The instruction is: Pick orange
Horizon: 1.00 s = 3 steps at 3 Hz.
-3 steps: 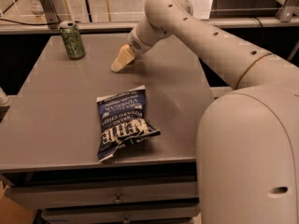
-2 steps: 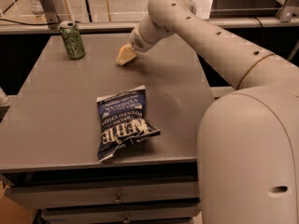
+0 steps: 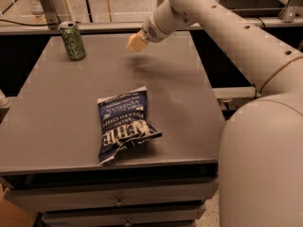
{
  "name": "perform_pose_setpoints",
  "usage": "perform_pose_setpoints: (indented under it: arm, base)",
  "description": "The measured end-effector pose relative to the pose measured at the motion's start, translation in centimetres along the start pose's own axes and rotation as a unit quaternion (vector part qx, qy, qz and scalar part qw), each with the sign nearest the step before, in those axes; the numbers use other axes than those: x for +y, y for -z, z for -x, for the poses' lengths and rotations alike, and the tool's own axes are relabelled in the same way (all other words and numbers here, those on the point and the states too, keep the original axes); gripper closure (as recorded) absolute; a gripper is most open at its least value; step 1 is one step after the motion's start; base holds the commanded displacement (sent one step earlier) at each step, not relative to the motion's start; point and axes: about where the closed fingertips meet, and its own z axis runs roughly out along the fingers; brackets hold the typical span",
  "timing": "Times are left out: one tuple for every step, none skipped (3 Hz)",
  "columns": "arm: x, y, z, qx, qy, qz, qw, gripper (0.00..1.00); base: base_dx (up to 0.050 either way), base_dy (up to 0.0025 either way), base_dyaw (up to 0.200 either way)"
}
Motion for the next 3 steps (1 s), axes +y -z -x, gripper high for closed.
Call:
perform_pose_setpoints:
  arm:
    - [1.8,4.5,2.4,-0.05,-0.006,0.032,0.9982,1.0]
    - [4.3,8.7,4.1,-0.104,-0.023,0.085,0.9907,1.0]
    - [4.8,8.6,4.5,-0.111,-0.029,0.097,0.9887,1.0]
  base:
    - [0.0,0.0,0.0]
    - [0.0,0.0,0.0]
    - [0.0,0.0,0.0]
